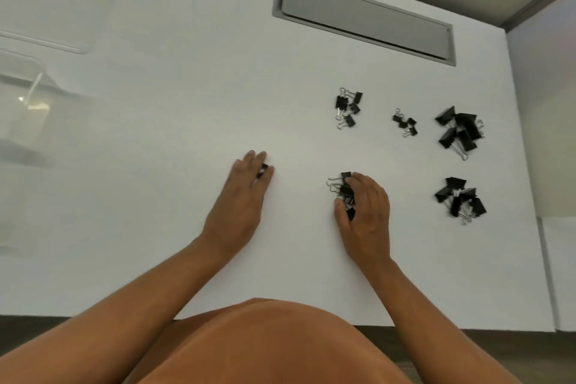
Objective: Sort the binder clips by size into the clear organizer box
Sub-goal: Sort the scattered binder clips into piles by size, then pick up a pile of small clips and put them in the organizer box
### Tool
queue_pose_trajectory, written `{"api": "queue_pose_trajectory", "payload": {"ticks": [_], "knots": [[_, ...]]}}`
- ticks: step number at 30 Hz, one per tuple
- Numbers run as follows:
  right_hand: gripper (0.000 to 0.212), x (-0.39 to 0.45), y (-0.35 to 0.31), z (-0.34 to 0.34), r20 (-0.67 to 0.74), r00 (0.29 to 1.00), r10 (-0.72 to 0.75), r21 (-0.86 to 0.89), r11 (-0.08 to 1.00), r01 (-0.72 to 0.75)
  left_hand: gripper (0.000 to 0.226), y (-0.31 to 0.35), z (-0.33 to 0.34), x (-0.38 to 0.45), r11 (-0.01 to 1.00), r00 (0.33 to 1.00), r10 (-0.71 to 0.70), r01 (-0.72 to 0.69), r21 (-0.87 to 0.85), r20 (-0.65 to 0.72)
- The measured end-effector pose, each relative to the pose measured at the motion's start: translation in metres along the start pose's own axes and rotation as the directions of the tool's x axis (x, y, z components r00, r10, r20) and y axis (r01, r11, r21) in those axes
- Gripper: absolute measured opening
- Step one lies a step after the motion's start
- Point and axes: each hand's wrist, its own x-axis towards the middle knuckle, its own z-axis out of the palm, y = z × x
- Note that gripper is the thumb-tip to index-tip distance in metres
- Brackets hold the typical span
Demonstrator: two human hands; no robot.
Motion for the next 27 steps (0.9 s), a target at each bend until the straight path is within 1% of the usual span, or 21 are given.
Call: {"api": "queue_pose_trajectory", "payload": {"ticks": [2,3,6,8,10,13,16,18,21,25,27], "knots": [[0.043,0.009,0.022,-0.007,-0.039,0.999,0.037,0.008,0.999,-0.037,0.06,0.025,0.022,0.019,0.992,0.991,0.125,-0.124,-0.026,0.039],[0.044,0.013,0.032,-0.011,-0.049,0.998,0.044,0.008,0.999,-0.043,0.061,0.039,0.032,0.028,0.986,0.985,0.165,-0.164,-0.028,0.056],[0.044,0.025,0.06,-0.02,-0.075,0.996,0.055,0.005,0.998,-0.055,0.063,0.079,0.056,0.057,0.981,0.978,0.192,-0.191,-0.016,0.075],[0.042,0.031,0.078,-0.025,-0.094,0.993,0.073,0.018,0.997,-0.072,0.059,0.101,0.07,0.075,0.983,0.98,0.181,-0.181,-0.01,0.082],[0.039,0.035,0.094,-0.03,-0.1,0.992,0.074,0.029,0.997,-0.072,0.051,0.118,0.082,0.089,0.99,0.987,0.139,-0.14,0.006,0.079],[0.037,0.041,0.11,-0.035,-0.092,0.995,0.027,0.031,0.999,-0.024,0.041,0.134,0.092,0.099,0.996,0.998,0.057,-0.06,0.068,0.038],[0.036,0.053,0.12,-0.036,-0.081,0.996,-0.025,0.043,0.999,0.029,0.038,0.138,0.093,0.101,0.994,1.0,0.027,-0.026,0.109,-0.008],[0.036,0.058,0.125,-0.036,-0.069,0.997,-0.032,0.049,0.998,0.035,0.036,0.14,0.093,0.101,0.995,0.999,0.013,-0.009,0.095,-0.042],[0.038,0.063,0.126,-0.042,-0.059,0.998,-0.022,0.07,0.997,0.026,0.033,0.144,0.088,0.102,0.998,0.998,-0.002,0.006,0.059,-0.059],[0.033,0.069,0.121,-0.058,-0.061,0.998,0.012,0.192,0.981,0.0,0.025,0.151,0.071,0.106,1.0,0.995,-0.01,0.011,0.01,-0.099],[0.028,0.074,0.117,-0.068,-0.065,0.998,-0.028,0.248,0.968,0.043,0.025,0.151,0.063,0.111,0.998,0.992,-0.049,0.052,0.018,-0.116]]}}
